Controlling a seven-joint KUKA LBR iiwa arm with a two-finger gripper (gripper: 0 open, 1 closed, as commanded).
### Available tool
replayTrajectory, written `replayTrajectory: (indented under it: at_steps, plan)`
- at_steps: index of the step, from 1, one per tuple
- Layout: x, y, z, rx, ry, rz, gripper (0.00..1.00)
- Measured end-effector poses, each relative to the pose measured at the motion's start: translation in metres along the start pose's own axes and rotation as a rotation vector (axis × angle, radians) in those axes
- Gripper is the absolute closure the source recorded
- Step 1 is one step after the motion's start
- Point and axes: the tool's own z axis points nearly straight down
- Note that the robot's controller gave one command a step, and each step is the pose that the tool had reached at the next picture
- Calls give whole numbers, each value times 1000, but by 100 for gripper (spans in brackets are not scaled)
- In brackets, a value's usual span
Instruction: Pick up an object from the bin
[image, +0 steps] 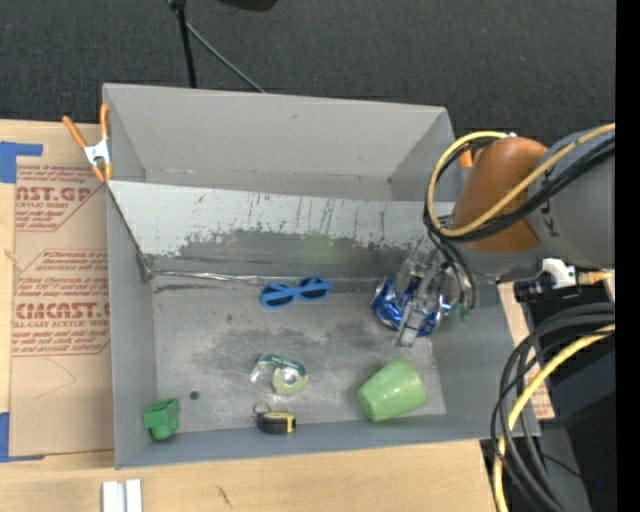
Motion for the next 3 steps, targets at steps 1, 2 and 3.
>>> replayTrajectory:
  at_steps: [1,2,3]
  plan:
    - [6,5,39,1,-2,259,0]
    - [19,10,39,0,-2,591,0]
    - [19,8,38,1,-4,591,100]
